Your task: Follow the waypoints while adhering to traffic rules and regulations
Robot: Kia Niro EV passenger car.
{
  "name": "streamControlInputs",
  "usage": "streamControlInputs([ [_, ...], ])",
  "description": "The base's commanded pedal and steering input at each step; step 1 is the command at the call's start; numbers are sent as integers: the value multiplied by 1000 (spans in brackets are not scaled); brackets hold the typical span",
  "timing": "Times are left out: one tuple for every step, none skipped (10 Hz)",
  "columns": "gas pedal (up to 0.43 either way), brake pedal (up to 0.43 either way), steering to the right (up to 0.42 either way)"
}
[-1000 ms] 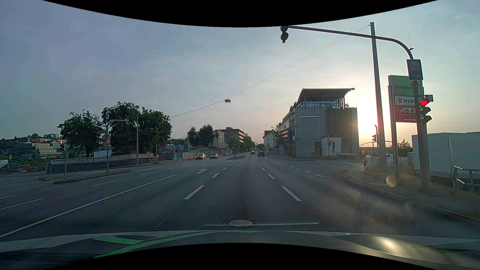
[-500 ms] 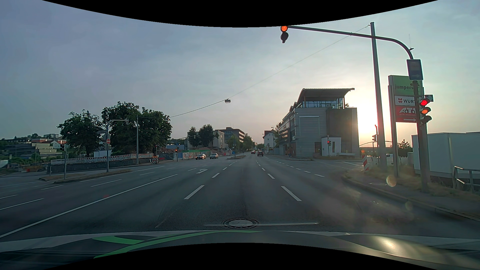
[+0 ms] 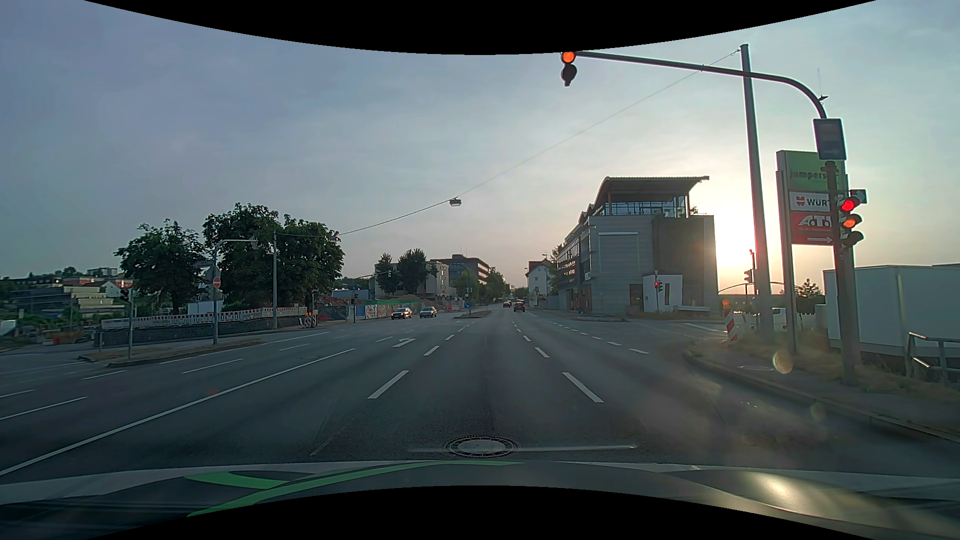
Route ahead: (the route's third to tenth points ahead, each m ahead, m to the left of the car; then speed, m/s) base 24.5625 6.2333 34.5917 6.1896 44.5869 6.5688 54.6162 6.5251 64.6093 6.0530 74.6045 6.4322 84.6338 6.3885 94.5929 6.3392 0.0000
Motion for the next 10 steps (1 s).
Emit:
streamControlInputs([
  [0,232,1],
  [0,91,1],
  [0,0,1],
  [0,0,1],
  [0,0,1],
  [0,0,1],
  [98,0,0],
  [287,0,-4],
  [299,0,-8],
  [311,0,-10],
])
